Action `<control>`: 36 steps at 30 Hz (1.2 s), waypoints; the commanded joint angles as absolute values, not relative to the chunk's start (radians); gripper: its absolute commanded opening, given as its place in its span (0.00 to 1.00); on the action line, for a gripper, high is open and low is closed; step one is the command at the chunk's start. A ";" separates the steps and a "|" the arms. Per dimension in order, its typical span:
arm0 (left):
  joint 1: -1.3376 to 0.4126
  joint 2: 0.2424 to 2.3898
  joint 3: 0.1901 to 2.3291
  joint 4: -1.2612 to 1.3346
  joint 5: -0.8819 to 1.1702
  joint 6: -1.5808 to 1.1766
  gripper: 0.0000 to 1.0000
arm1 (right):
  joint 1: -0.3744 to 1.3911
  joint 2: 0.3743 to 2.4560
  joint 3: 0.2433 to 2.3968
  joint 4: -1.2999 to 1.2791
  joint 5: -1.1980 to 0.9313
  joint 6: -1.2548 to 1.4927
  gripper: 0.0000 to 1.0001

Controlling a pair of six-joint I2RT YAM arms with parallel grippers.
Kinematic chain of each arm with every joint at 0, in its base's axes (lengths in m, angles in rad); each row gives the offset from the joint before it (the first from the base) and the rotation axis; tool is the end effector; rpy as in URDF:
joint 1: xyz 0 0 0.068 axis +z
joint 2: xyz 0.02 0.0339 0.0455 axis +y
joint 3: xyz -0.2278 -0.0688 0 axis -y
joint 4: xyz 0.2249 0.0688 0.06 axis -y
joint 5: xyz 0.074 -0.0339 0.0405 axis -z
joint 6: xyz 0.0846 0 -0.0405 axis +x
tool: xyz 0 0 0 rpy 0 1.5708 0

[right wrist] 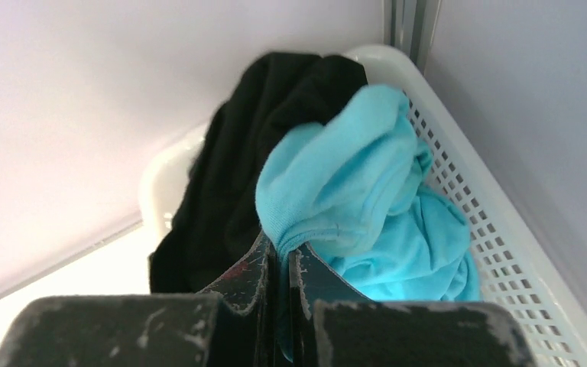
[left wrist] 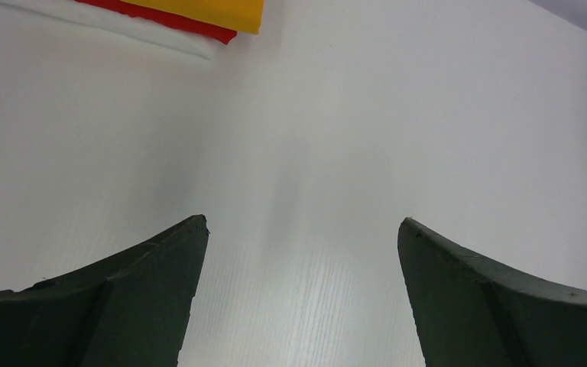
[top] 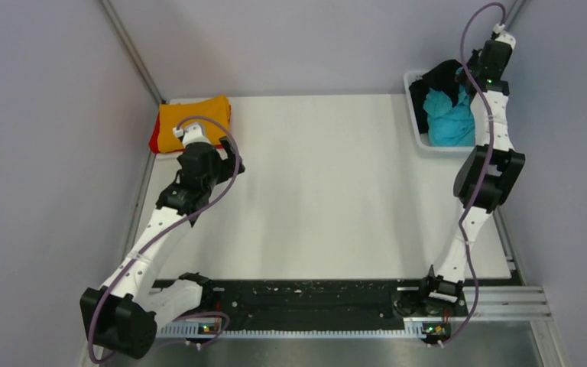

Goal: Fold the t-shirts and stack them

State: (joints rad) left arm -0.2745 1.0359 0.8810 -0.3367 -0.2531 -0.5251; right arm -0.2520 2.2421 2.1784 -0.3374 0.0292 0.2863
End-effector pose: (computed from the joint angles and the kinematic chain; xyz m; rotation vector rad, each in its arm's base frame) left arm 0.2683 -0.0536 0.2605 -0.4107 2.0123 -0.2374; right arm 0.5184 -0.1360 0.2755 0.5427 1.8956 -0.0064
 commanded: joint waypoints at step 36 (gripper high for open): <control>-0.270 1.081 0.893 -0.256 -0.212 -0.523 0.99 | -0.245 2.209 2.370 -0.361 0.071 0.310 0.00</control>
State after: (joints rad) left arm -0.2745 1.0657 0.8600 -0.2775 -0.2165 -0.5247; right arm -0.2508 2.0914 2.3455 -0.2481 0.0776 0.2916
